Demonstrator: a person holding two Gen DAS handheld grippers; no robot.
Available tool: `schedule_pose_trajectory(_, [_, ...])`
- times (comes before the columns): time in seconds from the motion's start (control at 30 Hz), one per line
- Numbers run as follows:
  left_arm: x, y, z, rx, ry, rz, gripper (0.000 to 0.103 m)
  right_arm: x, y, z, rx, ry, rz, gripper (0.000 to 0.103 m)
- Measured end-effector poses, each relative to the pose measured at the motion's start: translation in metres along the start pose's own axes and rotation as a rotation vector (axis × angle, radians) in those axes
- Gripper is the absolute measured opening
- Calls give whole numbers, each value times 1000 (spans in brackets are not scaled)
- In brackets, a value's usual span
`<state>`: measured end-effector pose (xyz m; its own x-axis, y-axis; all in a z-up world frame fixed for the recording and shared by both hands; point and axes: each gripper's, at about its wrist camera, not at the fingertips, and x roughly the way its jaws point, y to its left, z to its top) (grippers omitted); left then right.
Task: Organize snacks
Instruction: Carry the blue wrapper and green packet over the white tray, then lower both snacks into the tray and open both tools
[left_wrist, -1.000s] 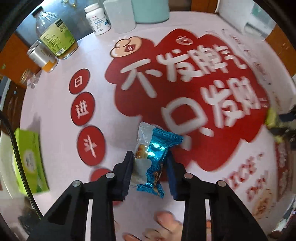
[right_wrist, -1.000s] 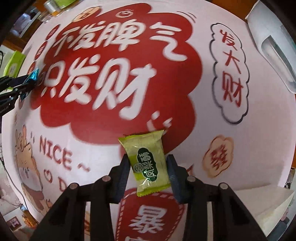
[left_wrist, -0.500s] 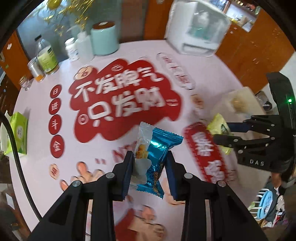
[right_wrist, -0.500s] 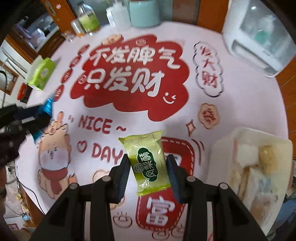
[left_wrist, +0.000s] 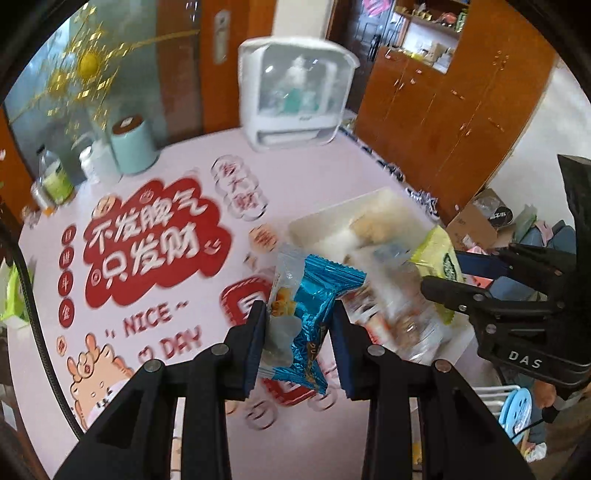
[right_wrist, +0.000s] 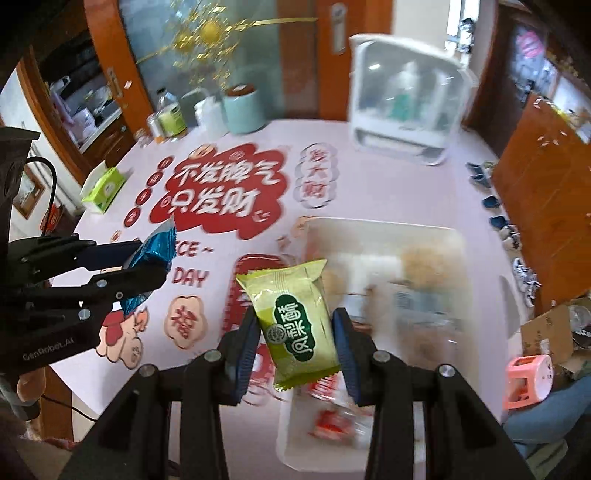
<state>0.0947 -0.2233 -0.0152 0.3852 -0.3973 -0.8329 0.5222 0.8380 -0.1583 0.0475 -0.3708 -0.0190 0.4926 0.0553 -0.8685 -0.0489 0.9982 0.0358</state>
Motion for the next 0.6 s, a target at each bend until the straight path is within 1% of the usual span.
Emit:
schedule_pose_trajectory(0.17, [0,-49,19,4,-39,-3,33,-36,-50,-5,49,-75,-37,40])
schedule_pose_trajectory(0.23, [2,-69,26,13,-52,10,33,-49,-70,-4,67,-103,-43,40])
schedule_pose_trajectory(0.33, [5,-92,34,27,-70,25,33,-61,-89,-3,75,-135,-55,41])
schedule_pose_trajectory(0.47, [12,-109,43,37,-80,67,33,-69,-109,1,87,-165,-68,41])
schedule_pose_trajectory(0.6, [22,-119,51,35,-77,95,33,-64,-116,4,86,-165,-52,41])
